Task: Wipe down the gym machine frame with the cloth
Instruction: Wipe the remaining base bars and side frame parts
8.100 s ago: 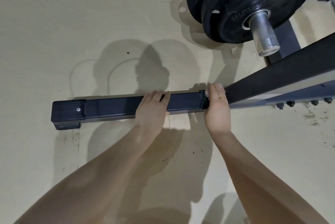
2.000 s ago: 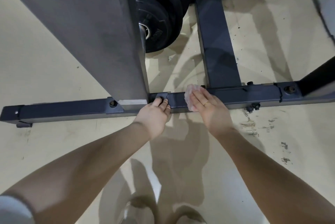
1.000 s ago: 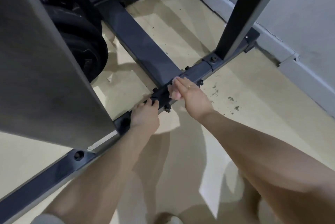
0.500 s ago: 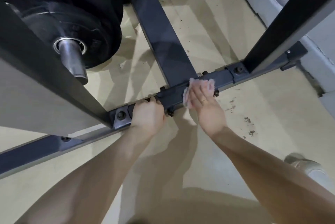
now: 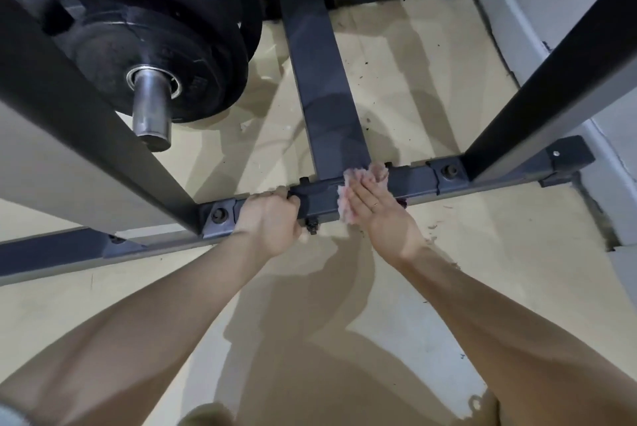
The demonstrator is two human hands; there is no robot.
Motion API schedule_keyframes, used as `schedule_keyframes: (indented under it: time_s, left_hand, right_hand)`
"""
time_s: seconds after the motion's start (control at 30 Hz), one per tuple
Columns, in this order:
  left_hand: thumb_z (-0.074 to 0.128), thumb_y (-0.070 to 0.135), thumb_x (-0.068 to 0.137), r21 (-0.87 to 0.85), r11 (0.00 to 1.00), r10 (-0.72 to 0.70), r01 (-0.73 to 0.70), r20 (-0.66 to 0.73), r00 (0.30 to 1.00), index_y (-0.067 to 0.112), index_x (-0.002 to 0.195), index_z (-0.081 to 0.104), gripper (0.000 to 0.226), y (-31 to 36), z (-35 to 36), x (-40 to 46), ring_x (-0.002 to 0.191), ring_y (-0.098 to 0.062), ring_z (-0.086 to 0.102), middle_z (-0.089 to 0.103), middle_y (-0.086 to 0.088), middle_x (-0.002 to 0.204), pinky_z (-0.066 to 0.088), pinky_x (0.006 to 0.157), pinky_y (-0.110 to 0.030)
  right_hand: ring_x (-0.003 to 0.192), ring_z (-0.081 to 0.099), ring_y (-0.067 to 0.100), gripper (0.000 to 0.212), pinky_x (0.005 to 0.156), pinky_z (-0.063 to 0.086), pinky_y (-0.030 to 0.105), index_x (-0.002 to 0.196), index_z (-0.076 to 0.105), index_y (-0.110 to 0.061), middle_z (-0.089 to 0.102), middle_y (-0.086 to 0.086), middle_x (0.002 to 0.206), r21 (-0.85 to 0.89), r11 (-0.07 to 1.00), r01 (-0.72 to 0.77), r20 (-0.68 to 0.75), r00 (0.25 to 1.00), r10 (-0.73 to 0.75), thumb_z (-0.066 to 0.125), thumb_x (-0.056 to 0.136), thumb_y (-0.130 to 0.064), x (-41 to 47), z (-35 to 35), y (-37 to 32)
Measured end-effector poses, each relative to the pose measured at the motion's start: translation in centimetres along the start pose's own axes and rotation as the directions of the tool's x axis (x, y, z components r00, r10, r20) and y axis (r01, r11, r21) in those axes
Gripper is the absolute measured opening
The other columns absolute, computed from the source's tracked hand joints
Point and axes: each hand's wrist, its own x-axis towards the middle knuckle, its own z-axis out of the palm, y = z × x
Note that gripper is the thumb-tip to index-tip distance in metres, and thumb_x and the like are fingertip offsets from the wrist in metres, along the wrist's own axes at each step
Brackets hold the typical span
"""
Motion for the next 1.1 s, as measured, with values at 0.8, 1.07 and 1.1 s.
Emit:
schedule_keyframes:
  time_s: [0.8,1.07,1.1]
  left_hand:
    - [0.038,0.027,0.099,-0.317,0.946,-0.041,0.073,0.107,0.993,0.022,0.15,0.019,0.055,6.9,-0.1,3.6,0.146,-0.026,0.002,-0.002,-0.006,0.159,0.01,0.117,-0.033]
    - [0.05,0.005,0.084,-0.607,0.766,-0.289,0.211,-0.032,0.957,0.011,0.147,0.025,0.068,3.0,0.6,0.8,0.14,-0.027,0.022,0.025,-0.011,0.153,0.018,0.111,-0.028]
    - [0.051,0.009,0.086,-0.568,0.78,-0.335,0.261,-0.028,0.942,0.01,0.147,0.023,0.068,2.5,1.0,0.3,0.141,-0.027,0.018,0.022,-0.012,0.154,0.015,0.113,-0.03]
  right_hand:
    - [0.144,0.014,0.027,0.057,0.117,0.022,0.039,0.147,0.021,0.0,0.009,0.01,0.156,0.388,0.92,0.064,-0.129,0.992,-0.015,0.045,0.095,-0.004,-3.6,0.6,0.0]
    - [0.147,0.002,0.022,0.06,0.12,0.005,0.029,0.15,0.008,-0.007,-0.003,0.006,0.158,0.29,0.955,0.057,-0.072,0.997,-0.038,0.009,0.091,-0.003,-3.4,0.7,5.4]
    - [0.147,0.003,0.023,0.061,0.12,0.007,0.029,0.15,0.012,-0.006,0.001,0.007,0.158,0.293,0.955,0.049,-0.088,0.996,-0.024,0.011,0.089,-0.002,-3.3,0.7,5.0]
